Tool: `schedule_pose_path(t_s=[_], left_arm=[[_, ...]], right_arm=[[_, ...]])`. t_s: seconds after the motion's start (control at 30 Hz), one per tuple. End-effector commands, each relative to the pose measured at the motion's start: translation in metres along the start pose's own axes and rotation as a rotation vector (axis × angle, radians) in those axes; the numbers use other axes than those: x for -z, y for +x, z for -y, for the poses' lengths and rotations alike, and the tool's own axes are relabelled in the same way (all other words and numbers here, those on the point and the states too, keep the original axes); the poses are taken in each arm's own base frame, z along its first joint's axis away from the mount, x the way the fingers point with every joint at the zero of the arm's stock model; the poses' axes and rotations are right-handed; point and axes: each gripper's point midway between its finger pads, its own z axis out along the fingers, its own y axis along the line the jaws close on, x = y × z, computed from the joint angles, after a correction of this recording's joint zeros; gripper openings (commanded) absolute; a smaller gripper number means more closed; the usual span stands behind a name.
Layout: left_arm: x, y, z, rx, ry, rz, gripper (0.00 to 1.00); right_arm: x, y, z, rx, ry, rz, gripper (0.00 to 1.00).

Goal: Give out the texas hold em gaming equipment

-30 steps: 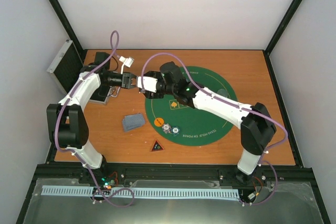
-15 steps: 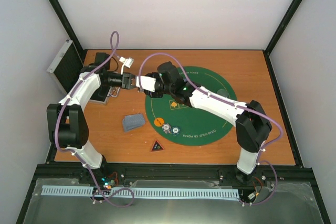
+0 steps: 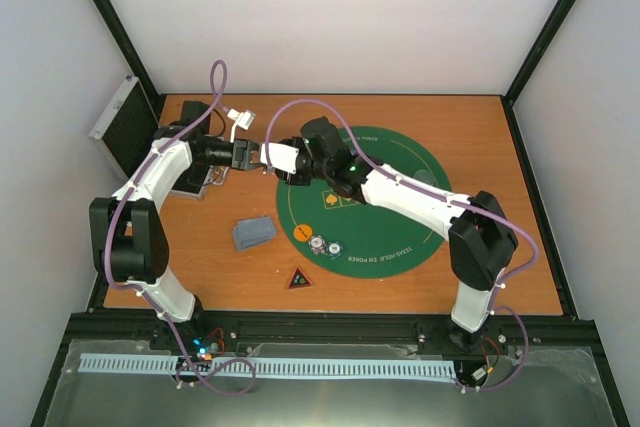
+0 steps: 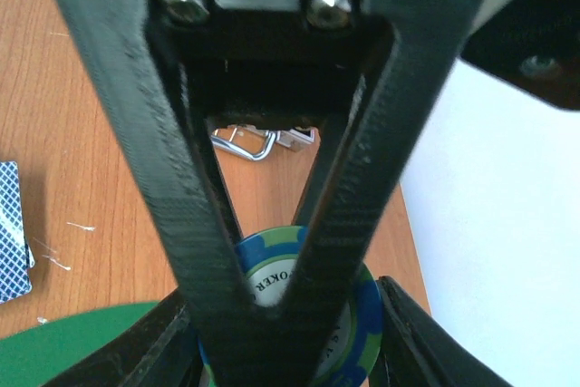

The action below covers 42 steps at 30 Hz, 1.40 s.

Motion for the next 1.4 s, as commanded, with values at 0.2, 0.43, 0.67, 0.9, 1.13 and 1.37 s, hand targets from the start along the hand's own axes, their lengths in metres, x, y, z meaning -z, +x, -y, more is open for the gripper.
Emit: schedule_pose_path(t_s=[0.2,0.43,0.67,0.9,1.13,1.37], left_arm=[[-0.001,-0.001,0.009,-0.035,0.02,0.004,0.42],[0.005,-0.008,-0.006,-0.068,-0.098,0.02,0.69],[0.023,-0.017,-0.016,-0.077,-0.157,0.063,0.79],[0.032,-0.019,-0.019,-0.112,-0.215,0.081,0.82],[0.036,-0.02,-0.013,-0.16,-0.251,0.092,0.9],[0.038,-0.02,-0.013,-0.172,-0.262,0.093,0.91]], right_arm=[[0.01,-0.007,0.017,-0.054,0.024,0.026,0.03],[0.02,0.022,0.017,-0.207,-0.035,-0.005,0.03],[0.035,0.11,0.02,-0.425,-0.032,-0.177,0.03],[0.053,0.25,0.051,-0.673,0.06,-0.44,0.03],[0.049,0.342,0.049,-0.785,0.084,-0.607,0.03],[0.033,0.381,0.035,-0.836,0.035,-0.702,0.03]])
